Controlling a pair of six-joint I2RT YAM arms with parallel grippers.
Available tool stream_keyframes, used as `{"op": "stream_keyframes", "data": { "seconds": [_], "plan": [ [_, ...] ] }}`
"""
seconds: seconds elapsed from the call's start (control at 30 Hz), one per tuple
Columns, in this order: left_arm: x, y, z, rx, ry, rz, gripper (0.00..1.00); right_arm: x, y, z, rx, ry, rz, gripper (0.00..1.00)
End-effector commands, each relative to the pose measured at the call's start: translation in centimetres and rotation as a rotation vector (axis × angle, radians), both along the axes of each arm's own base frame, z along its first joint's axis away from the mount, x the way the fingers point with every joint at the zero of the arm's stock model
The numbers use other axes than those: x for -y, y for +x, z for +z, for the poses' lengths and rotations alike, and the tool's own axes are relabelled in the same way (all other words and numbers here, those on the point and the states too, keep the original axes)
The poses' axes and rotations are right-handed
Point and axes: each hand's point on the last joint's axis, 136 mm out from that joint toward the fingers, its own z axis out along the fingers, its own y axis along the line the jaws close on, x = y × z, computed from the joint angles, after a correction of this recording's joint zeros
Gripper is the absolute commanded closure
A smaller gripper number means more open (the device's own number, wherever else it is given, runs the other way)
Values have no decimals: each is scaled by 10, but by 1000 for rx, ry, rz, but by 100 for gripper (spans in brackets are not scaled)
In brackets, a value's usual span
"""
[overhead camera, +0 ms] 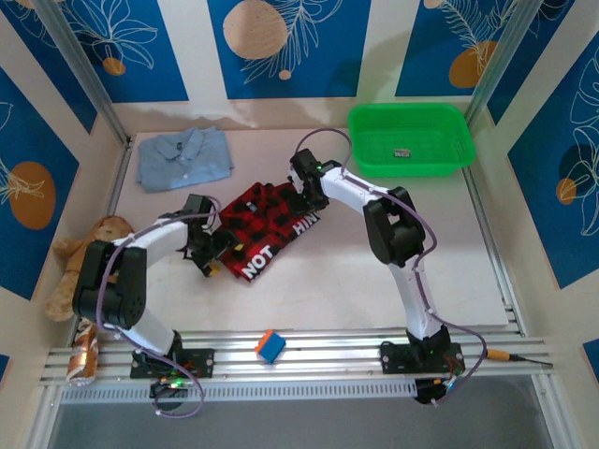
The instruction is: Fold and stack the long sleeve shirts
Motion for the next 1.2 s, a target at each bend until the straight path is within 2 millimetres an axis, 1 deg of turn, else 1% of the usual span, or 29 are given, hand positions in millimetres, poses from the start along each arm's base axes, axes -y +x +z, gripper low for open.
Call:
{"op": "stream_keyframes", "data": {
  "seconds": [0.0, 0.1, 0.2, 0.33, 0.43, 0.47, 0.53, 0.57, 0.63, 0.7, 0.93, 1.0, 1.1, 1.13, 1.17],
  "plan": [
    [28, 77, 25, 342, -28, -124, 17, 12, -44, -15, -144, -21, -28, 48],
    [31, 79, 23, 335, -39, -134, 17, 12, -64, -15, -204, 11, -56, 50],
    [33, 82, 23, 329, -43, -144, 17, 9, -83, -16, -248, 31, -66, 51],
    [37, 88, 33, 336, -41, -175, 19, 5, -106, -21, -306, 30, -81, 51],
    [45, 89, 39, 322, -34, -218, 21, 4, -119, -25, -342, 34, -101, 51],
    [50, 87, 39, 308, -28, -246, 22, 3, -123, -25, -353, 40, -107, 51],
    [56, 83, 34, 278, -2, -294, 24, 1, -126, -25, -359, 56, -121, 51],
    [56, 81, 29, 262, 13, -302, 26, 1, -128, -26, -367, 67, -128, 52],
    [49, 78, 18, 236, 41, -304, 33, 0, -130, -27, -376, 79, -136, 52],
    [43, 76, 12, 218, 80, -316, 41, 0, -132, -28, -380, 75, -133, 53],
    [27, 76, 10, 211, 185, -370, 67, 5, -132, -21, -367, 85, -136, 54],
    [22, 77, 12, 212, 219, -392, 81, 7, -132, -18, -365, 90, -139, 54],
    [15, 80, 25, 239, 271, -442, 97, 8, -132, -15, -360, 97, -143, 54],
    [12, 81, 31, 251, 295, -457, 100, 8, -132, -13, -355, 104, -142, 53],
    [10, 83, 37, 269, 313, -475, 100, 8, -132, -10, -348, 108, -140, 53]
  ]
}}
